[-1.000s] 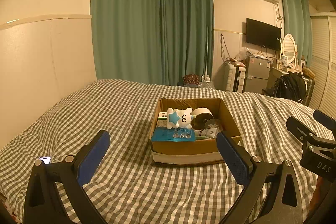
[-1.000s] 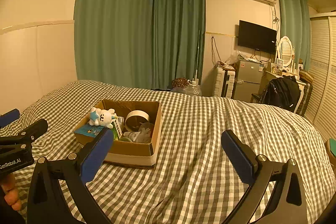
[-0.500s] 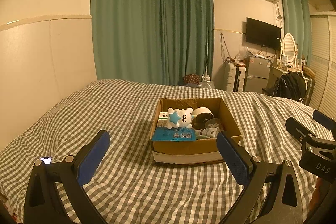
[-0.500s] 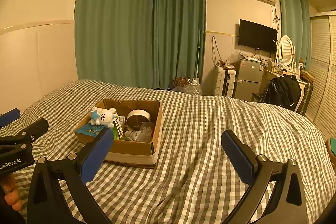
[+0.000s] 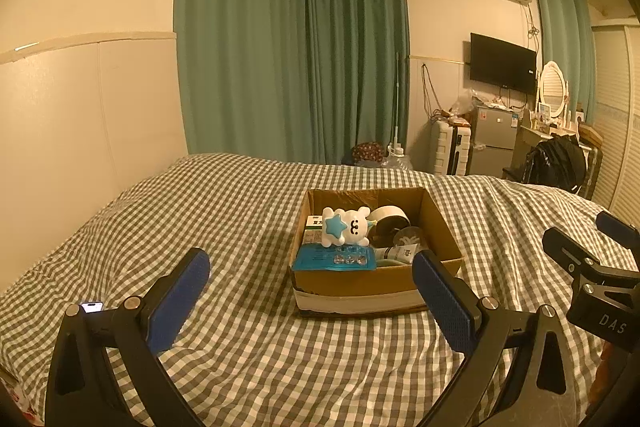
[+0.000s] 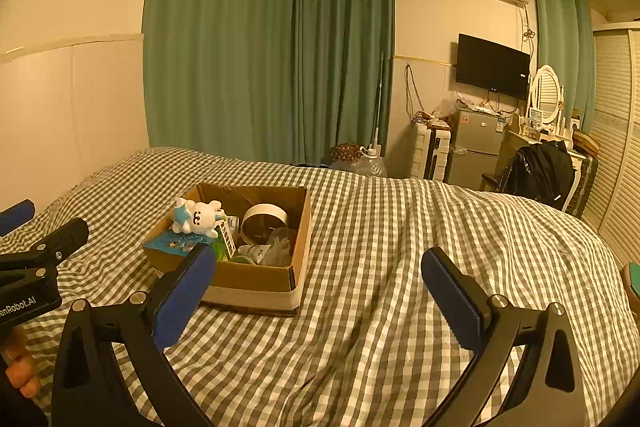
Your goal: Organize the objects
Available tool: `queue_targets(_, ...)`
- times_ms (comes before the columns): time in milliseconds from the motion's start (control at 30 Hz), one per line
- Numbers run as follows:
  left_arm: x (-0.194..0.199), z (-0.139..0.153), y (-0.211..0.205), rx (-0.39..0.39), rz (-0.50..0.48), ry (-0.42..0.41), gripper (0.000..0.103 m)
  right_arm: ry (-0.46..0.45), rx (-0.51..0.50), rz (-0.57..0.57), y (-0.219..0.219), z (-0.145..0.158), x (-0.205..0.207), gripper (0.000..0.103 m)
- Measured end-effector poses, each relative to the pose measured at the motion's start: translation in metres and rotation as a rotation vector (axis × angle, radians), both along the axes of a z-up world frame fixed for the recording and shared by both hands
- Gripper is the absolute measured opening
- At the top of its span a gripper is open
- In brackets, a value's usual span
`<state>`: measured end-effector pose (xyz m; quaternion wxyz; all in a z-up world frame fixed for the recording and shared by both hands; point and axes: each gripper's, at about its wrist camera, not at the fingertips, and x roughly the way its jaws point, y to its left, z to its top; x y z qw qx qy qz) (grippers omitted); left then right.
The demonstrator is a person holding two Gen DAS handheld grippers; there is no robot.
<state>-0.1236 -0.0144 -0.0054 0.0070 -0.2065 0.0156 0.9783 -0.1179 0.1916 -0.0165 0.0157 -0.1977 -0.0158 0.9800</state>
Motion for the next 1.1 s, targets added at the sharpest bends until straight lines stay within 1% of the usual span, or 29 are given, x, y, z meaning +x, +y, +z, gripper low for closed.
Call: queue_targets(1100, 0.0023, 0.0005, 0.0016, -0.005, 0.001, -0.007, 0.103, -0.008, 0.001, -0.004, 0.0015, -0.0011, 0.0005, 0.102)
